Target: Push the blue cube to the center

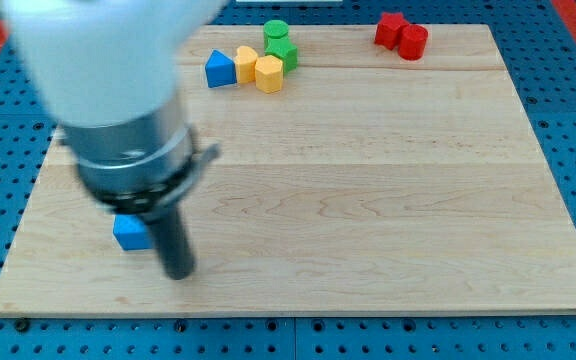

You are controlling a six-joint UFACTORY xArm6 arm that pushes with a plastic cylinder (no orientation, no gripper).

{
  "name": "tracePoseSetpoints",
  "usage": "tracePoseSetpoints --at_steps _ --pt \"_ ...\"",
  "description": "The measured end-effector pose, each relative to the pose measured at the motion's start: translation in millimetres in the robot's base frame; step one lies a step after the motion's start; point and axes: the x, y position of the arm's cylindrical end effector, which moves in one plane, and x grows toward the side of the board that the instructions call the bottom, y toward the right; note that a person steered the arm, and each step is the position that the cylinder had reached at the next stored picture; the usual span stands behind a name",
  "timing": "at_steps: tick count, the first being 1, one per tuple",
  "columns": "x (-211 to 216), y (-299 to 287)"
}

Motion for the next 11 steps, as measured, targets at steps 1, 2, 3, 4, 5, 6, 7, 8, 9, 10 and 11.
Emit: tracePoseSetpoints --at_steps 1,2,3,4,5,6,7,8,9,10,11 --pt "-6.1 -85.5" --pt "-45.9 -66.5" --pt "-61.7 43.4" --pt "-6.2 55.6" --pt "23.6 75.5" --pt "-39.6 90.2" --pt "-101.7 82.4" --pt "-152.2 82.4" --pt "-152.6 130.6" --pt "-149.2 193.7" --pt "-185.9 190.7"
